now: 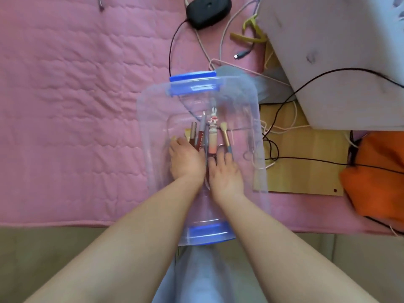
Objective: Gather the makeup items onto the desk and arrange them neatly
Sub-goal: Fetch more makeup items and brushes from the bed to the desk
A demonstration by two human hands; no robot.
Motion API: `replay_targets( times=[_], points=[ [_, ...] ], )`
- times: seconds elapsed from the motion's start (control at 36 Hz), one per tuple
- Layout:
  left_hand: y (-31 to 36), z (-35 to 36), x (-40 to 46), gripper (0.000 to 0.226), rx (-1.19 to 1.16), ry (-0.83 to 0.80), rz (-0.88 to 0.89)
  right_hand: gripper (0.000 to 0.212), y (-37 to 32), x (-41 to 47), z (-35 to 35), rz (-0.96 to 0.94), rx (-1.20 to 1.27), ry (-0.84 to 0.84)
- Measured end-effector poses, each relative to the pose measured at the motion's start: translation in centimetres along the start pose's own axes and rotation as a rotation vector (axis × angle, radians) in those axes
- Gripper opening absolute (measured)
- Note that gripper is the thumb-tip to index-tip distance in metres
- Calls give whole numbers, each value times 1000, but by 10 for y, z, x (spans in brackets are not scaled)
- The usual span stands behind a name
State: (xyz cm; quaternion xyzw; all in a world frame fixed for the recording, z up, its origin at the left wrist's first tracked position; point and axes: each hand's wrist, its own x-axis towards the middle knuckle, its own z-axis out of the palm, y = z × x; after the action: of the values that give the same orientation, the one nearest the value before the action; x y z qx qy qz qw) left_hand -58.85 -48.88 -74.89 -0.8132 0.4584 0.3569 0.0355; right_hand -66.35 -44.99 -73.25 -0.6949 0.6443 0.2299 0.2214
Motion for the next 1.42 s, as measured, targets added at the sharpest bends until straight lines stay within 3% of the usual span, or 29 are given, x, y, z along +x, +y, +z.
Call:
replay_targets(
  times=[0.17, 0.25, 0.36, 0.44, 0.61, 0.78, 0.97, 1.14, 1.31, 1.42],
  points=[
    [2, -2, 11, 36, 39, -27, -62, 32, -2, 3, 8, 12, 1, -5],
    [3, -4, 14, 34, -14, -54, -89, 9, -2, 5, 1, -1, -27, -22],
    [4, -9, 12, 30, -60, -44, -82, 59, 1, 0, -9, -28, -4, -122],
    [1, -12, 6, 31, -78, -28, -36, 69, 4, -6, -10, -61, 102, -159],
    [-4, -13, -7, 41, -11, -121, 160, 75, 10, -14, -12, -94, 115, -193],
    [-6, -6, -10, 47, 41, -163, 167, 77, 11, -12, -9, -98, 126, -196],
    [-4, -6, 0, 36, 176, -185, 165, 74, 10, -10, -9, -73, 182, -227],
    [-3, -13, -9, 26, -25, -139, 55, 73, 5, -17, -20, -1, 290, -267],
    [-5, -34, -29, 54, -138, -205, -80, 81, -1, -42, -47, 50, 367, -269],
    [-9, -58, -53, 45, -229, -247, -107, 86, -4, -65, -73, 68, 403, -220]
  ],
)
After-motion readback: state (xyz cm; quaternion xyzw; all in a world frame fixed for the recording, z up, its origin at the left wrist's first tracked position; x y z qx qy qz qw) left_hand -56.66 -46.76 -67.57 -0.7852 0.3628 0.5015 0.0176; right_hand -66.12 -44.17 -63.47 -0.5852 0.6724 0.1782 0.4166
